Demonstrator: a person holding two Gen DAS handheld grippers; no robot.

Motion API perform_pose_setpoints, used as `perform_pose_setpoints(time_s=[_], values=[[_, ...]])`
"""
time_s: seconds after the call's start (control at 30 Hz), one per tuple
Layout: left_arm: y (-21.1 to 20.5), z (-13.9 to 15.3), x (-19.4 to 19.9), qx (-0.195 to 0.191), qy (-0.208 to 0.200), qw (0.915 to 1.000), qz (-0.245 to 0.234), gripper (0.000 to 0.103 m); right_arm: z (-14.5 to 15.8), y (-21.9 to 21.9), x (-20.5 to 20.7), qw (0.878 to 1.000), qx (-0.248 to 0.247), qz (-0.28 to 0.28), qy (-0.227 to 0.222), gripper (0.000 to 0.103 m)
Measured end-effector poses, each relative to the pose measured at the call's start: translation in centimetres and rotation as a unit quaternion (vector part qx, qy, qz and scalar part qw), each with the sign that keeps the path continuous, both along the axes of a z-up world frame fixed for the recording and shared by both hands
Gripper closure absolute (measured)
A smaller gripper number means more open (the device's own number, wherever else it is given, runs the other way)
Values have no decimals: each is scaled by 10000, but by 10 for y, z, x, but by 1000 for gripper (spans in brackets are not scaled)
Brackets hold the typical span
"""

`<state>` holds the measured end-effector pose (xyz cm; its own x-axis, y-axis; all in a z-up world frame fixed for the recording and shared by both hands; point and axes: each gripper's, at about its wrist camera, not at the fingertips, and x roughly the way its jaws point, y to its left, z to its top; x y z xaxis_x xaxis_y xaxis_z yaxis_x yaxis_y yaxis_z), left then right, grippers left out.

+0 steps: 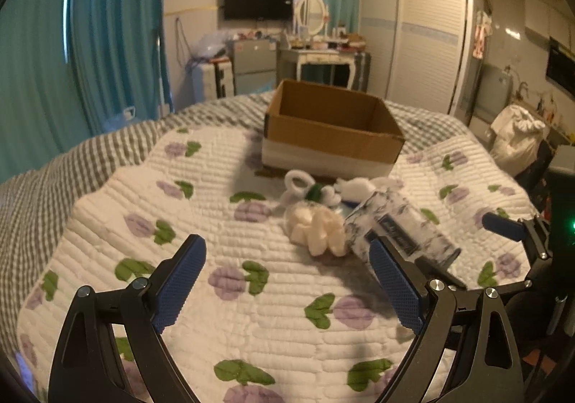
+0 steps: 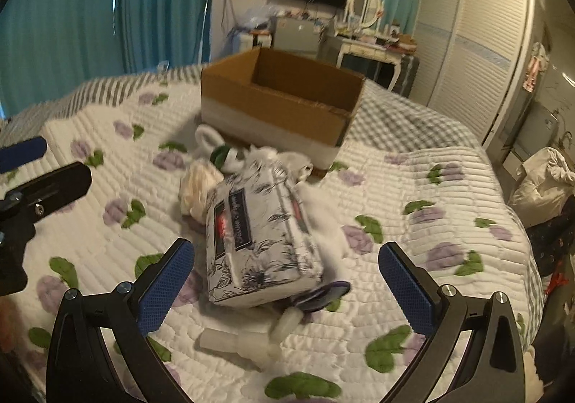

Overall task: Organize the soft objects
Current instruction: 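Grasp the black floral tissue pack with the right tool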

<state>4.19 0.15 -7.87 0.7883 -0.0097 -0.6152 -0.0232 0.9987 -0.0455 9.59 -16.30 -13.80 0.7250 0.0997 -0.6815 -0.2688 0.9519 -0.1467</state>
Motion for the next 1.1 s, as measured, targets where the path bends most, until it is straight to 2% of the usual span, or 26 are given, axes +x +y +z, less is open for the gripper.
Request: perform_pose_setpoints(time_s=[0.2, 0.33, 0.4, 0.43, 0.5, 0.57, 0.63, 0.83, 0.97, 1.1], values=[[15, -17, 15, -199, 253, 9994, 154, 9, -28, 26, 17, 9982, -312, 297, 420, 0], [22, -21, 18, -296, 323, 9988, 210, 9, -48, 39, 27, 9958, -559, 296, 656, 0], [24, -22, 18, -343, 327, 9986, 221, 9, -56, 41, 31, 9950, -733, 144, 658, 6], [25, -22, 18, -337, 329, 9986, 233, 9, -56, 41, 32, 9947, -791, 91, 648, 16], [25, -21, 17, -309, 315, 9987, 255, 9, -55, 38, 31, 9952, -779, 40, 593, 19], [24, -19, 16, -290, 297, 9988, 271, 9, -49, 32, 26, 9966, -661, 7, 498, 28], [23, -16, 13, -274, 270, 9989, 280, 9, -40, 25, 21, 9985, -418, 8, 364, 30], [7, -2, 7, -244, 191, 9993, 203, 9, 15, -14, -5, 9985, 500, -93, -224, 31], [-20, 6, 12, -224, 191, 9996, -32, 9, 40, -46, -4, 9969, 555, -364, -423, 31], [-57, 4, 27, -223, 323, 9986, -363, 9, 48, -80, 8, 9964, 420, -620, -396, 31]])
